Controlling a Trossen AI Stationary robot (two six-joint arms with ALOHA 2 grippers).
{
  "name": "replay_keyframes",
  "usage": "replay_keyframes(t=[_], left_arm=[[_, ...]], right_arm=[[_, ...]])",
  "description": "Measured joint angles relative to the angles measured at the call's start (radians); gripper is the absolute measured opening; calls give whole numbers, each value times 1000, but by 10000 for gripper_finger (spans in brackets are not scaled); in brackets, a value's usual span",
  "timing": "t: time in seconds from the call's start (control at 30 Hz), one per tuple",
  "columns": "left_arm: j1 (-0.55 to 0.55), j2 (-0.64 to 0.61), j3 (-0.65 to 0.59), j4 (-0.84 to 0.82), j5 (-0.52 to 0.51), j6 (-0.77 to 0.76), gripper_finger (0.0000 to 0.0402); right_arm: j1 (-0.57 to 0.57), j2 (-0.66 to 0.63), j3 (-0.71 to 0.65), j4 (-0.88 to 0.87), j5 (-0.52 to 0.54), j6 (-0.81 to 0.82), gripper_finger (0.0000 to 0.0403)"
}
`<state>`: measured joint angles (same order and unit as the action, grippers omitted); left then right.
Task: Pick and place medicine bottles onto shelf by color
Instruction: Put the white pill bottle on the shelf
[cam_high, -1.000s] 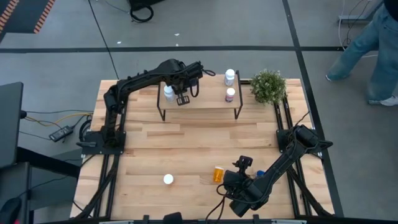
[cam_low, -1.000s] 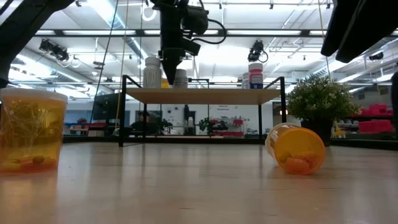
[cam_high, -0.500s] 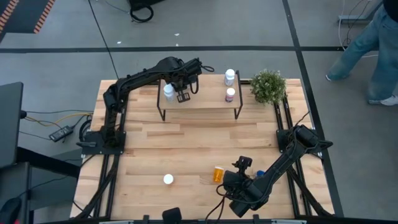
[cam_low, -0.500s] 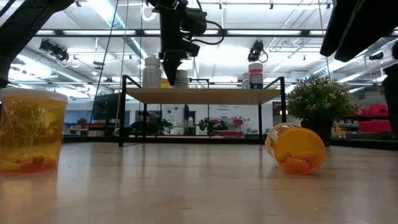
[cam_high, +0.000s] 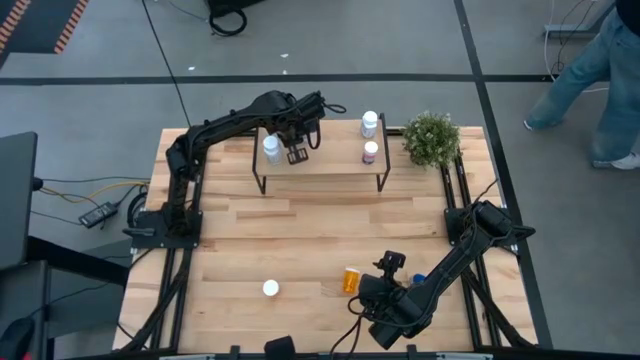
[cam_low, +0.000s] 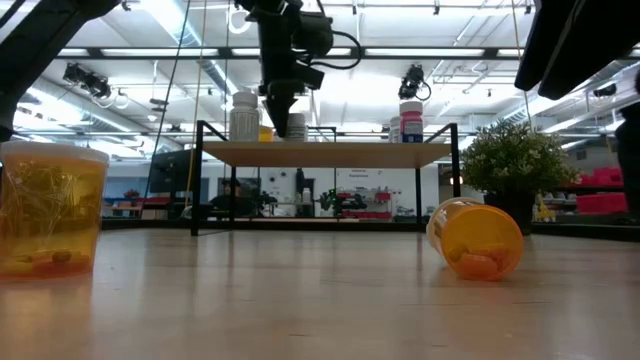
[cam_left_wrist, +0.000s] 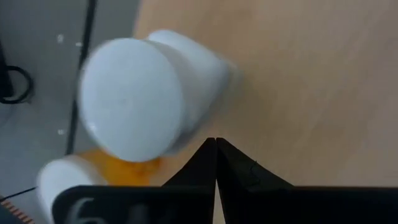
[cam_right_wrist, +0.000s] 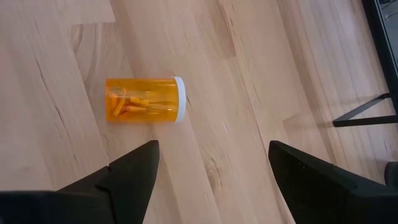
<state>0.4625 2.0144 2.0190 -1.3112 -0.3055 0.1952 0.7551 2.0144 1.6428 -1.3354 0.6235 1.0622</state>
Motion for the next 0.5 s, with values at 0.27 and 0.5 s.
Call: replay_keyframes(t=[0.27,0.5], left_arm=[[-32,0,0,50,65,31,4],[-4,0,0,72,52,37,14]], right_arm=[[-2,0,0,0,0,-15,312],[0,0,0,0,-11,-10,312]])
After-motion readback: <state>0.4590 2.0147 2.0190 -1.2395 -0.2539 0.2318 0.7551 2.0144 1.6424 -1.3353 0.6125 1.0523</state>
